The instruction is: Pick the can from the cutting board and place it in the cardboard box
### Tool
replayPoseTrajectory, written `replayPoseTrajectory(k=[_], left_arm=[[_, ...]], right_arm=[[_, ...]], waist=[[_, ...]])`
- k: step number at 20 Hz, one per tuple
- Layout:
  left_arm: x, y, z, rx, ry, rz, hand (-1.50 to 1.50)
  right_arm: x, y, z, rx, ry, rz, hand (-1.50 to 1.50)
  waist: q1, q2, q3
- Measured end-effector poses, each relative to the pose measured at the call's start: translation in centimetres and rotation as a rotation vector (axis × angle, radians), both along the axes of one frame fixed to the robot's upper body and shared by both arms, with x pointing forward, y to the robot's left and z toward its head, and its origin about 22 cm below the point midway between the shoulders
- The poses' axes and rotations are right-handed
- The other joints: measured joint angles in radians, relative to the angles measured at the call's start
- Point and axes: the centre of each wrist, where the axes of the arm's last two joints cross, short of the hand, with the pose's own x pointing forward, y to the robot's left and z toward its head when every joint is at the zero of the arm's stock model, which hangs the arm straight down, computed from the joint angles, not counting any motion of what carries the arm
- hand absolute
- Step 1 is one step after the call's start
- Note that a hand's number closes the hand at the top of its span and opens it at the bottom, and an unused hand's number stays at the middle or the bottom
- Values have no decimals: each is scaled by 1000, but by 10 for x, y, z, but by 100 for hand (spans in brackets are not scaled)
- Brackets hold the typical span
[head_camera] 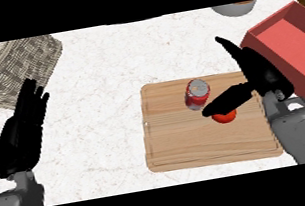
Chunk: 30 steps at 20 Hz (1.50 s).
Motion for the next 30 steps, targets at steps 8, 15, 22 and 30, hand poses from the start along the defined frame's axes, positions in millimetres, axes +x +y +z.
replayPoseTrajectory(k=[8, 15, 22, 30], left_arm=[[0, -1, 1, 1, -4, 7, 0], [1, -6, 3, 0, 0, 4, 0], [-3, -7, 0, 1, 0, 6, 0], [-1, -8, -2, 3, 0, 3, 0]], right_arm=[[-1, 11, -22, -28, 27, 2, -150], [8, 10, -41, -62, 38, -11, -150], [10, 15, -57, -50, 56, 1, -150], [17, 18, -69, -50, 72, 12, -150]], waist=[[-1, 0, 0], [0, 0, 0], [0, 0, 0], [-1, 0, 0]])
